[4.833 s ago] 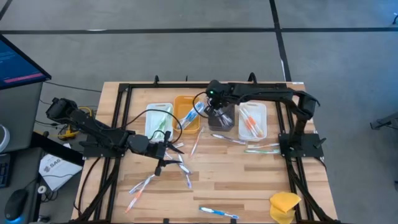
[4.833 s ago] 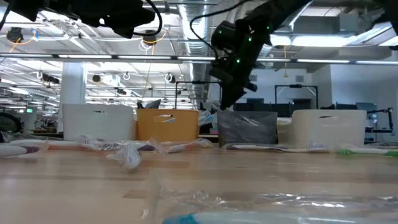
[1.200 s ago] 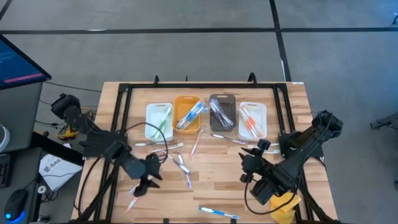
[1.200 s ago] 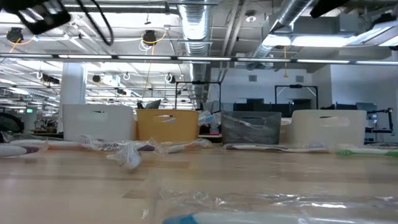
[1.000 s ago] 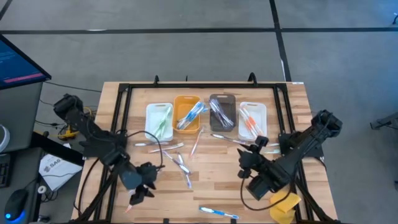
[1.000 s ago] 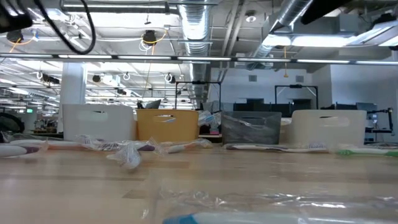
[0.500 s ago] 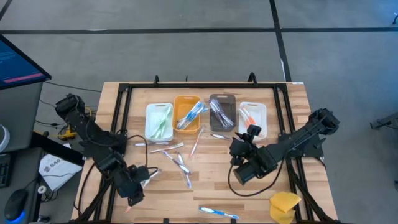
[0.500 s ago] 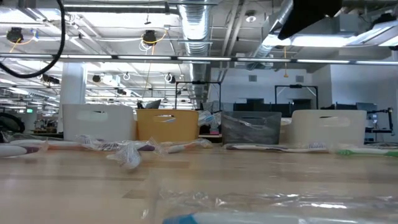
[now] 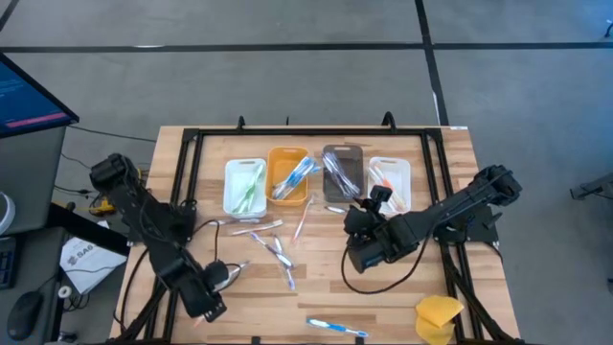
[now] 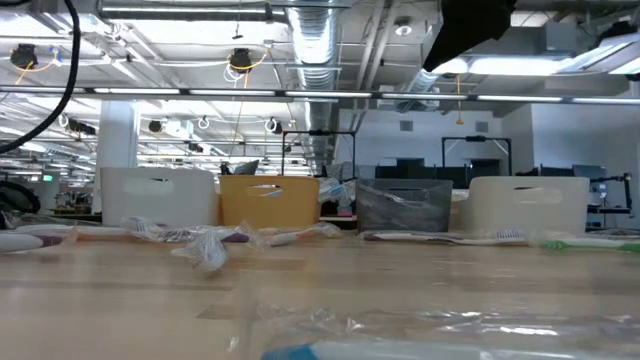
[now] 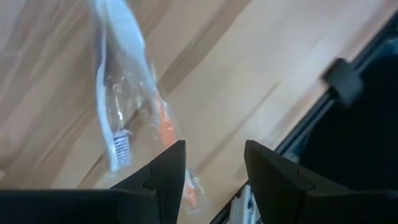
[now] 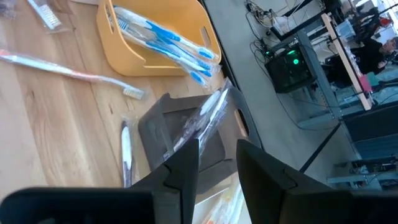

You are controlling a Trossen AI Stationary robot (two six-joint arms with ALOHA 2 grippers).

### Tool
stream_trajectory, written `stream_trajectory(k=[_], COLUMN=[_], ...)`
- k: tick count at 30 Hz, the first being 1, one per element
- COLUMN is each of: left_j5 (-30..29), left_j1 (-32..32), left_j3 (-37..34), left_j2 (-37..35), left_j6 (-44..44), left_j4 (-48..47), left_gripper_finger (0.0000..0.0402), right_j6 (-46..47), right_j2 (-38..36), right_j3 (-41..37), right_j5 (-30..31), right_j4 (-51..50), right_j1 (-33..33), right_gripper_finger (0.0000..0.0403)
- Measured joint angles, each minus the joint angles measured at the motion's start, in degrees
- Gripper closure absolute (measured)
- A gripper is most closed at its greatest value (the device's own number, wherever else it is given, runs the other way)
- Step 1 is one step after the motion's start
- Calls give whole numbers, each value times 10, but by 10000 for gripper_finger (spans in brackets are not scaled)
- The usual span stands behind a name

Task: Pick & Place Toothbrushes
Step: Put the orange toothbrush into the right white bin

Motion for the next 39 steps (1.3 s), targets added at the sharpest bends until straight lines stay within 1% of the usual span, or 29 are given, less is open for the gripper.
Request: stream_trajectory(k=[10, 14, 16, 21, 23, 27, 29, 32, 36, 39], left_j5=[20, 68, 83, 85, 84, 85, 85, 84, 79, 71], left_j1=[1, 9, 13, 20, 19, 19, 21, 22, 23, 23], left_j3=[0, -18, -31, -42, -42, -42, -42, -42, -42, -44], left_j2=[44, 57, 58, 58, 58, 58, 58, 58, 58, 58], left_j6=[-4, -5, -8, -8, -8, -8, -8, -8, -6, -3], left_j4=[-3, -3, -4, 2, 7, 9, 13, 22, 59, 62], left_gripper_finger=[244, 244, 244, 244, 244, 244, 244, 244, 244, 244], right_j6=[-9, -9, -9, -10, -23, -44, -45, -45, -45, -45], right_j2=[0, 0, 0, 0, 0, 0, 0, 0, 0, 0], right_j3=[0, 0, 0, 0, 0, 0, 0, 0, 0, 0], right_j5=[-3, -16, -16, -19, -37, -91, -104, -105, -105, -105], right_j4=[7, 8, 8, 9, 11, 23, 27, 27, 27, 27], right_j1=[7, 7, 8, 9, 10, 11, 11, 10, 9, 9], right_gripper_finger=[301, 301, 301, 301, 301, 301, 301, 301, 301, 301])
